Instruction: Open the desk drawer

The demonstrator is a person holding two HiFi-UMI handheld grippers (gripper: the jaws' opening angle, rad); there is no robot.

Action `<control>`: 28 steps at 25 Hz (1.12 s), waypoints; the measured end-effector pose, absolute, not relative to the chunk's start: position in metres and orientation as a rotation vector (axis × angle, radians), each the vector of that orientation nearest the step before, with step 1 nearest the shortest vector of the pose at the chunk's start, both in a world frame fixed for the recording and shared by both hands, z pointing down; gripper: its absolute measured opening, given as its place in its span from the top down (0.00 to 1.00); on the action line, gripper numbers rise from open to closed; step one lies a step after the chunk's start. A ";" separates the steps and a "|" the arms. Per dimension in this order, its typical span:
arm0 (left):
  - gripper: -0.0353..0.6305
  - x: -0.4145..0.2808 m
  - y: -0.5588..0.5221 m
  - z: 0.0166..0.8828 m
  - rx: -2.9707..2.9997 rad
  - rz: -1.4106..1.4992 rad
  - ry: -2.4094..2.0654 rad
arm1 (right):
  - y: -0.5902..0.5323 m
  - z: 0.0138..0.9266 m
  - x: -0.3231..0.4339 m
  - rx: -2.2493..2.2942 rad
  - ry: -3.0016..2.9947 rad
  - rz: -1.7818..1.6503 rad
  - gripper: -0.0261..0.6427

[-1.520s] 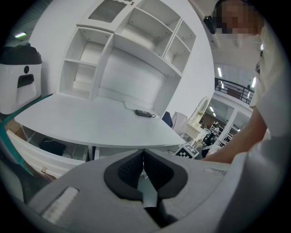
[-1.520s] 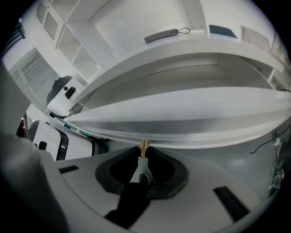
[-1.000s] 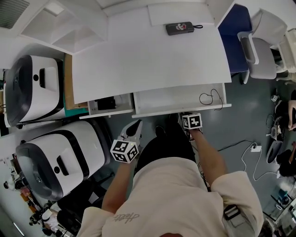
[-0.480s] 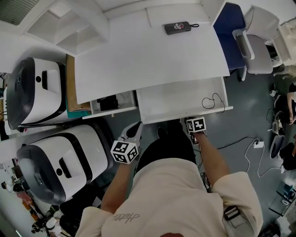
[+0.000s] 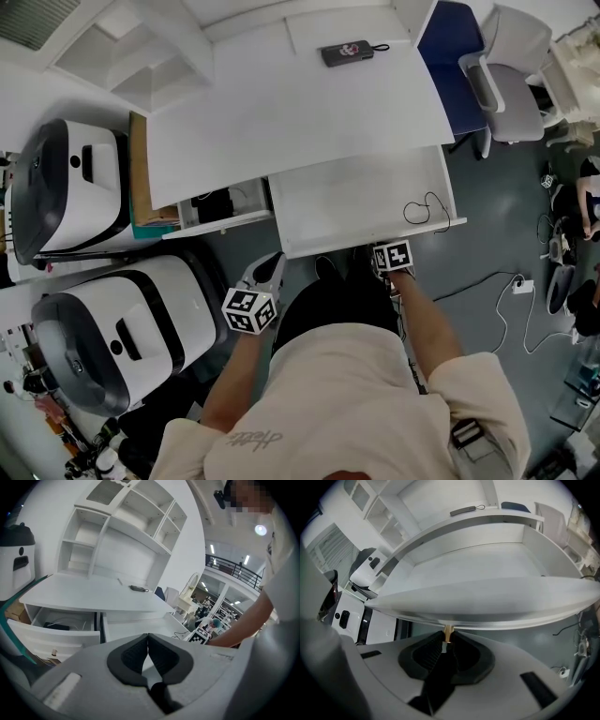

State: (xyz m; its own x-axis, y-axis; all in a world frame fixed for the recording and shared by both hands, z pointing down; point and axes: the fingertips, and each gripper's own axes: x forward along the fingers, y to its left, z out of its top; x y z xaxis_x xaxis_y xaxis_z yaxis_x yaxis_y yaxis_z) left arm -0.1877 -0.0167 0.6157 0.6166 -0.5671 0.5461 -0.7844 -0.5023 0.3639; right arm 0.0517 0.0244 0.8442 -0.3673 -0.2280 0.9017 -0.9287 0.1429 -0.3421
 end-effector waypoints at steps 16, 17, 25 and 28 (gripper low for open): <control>0.92 -0.136 0.000 0.596 2.247 0.419 -1.133 | 0.035 0.808 0.063 1.156 -1.838 1.090 0.86; 0.92 -0.136 0.001 0.595 2.245 0.416 -1.138 | 0.037 0.797 0.063 1.148 -1.878 1.077 0.86; 0.92 -0.121 -0.002 0.578 2.280 0.349 -1.146 | 0.033 0.670 0.064 1.065 -2.225 0.906 0.96; 0.92 -0.118 -0.008 0.556 2.312 0.308 -1.158 | 0.025 0.613 0.060 1.094 -2.348 0.855 0.96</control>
